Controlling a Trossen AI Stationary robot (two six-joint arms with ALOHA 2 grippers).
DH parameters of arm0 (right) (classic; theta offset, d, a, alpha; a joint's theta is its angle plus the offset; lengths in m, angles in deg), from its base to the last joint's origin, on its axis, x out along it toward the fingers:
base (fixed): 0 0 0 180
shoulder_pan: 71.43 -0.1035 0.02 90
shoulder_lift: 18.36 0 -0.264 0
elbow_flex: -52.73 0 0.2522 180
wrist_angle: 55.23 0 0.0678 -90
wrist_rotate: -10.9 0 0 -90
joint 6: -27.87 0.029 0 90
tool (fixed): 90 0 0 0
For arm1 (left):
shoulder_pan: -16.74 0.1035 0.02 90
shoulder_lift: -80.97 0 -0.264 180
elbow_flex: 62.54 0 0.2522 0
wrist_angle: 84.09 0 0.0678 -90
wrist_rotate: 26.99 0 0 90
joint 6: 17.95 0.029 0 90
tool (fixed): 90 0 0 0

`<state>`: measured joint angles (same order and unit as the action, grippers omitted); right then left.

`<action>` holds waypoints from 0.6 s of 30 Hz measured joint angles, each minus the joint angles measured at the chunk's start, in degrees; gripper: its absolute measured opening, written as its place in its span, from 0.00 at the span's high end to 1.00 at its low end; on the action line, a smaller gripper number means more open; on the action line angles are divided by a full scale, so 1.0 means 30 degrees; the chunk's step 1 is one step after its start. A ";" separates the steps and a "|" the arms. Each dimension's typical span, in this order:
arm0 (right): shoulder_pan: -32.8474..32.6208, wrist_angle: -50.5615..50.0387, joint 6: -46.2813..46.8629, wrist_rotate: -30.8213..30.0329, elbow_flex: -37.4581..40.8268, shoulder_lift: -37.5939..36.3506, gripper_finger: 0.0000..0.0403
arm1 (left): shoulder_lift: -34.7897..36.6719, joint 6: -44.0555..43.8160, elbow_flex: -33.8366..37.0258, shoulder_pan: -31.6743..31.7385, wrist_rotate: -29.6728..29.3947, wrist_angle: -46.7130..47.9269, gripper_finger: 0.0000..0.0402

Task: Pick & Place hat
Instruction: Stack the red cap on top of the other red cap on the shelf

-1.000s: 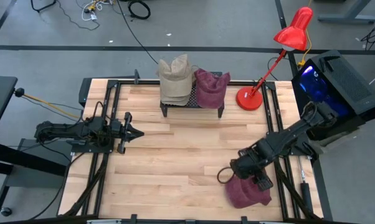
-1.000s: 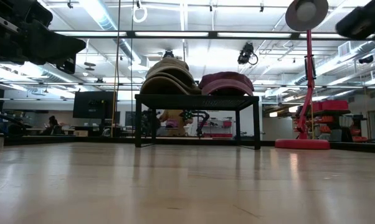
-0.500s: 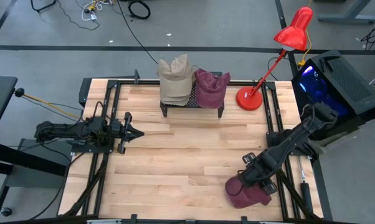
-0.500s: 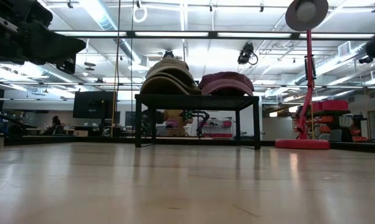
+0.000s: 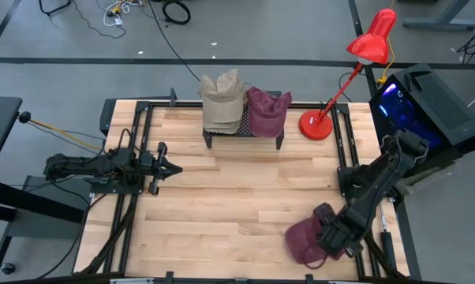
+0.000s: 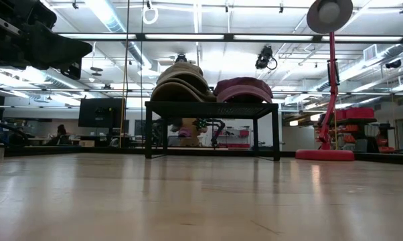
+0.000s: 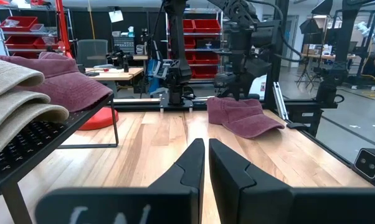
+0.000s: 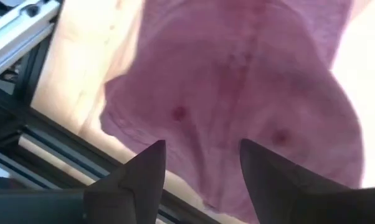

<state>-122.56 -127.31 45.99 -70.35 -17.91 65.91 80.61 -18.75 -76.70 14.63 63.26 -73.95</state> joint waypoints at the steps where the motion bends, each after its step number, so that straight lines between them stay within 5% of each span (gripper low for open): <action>1: -0.0224 0.0130 0.0116 -0.0167 0.0000 0.0000 0.49 | 0.0007 0.0000 -0.0007 0.0000 0.0000 0.0007 0.93; 18: -0.1050 0.1026 0.0964 -0.2578 0.0000 0.0747 0.49 | 0.0000 0.0000 0.0000 0.0006 -0.0006 0.0006 0.93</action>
<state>-125.71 -124.24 48.88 -78.08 -17.91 68.15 80.61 -18.75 -76.70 14.65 63.24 -73.93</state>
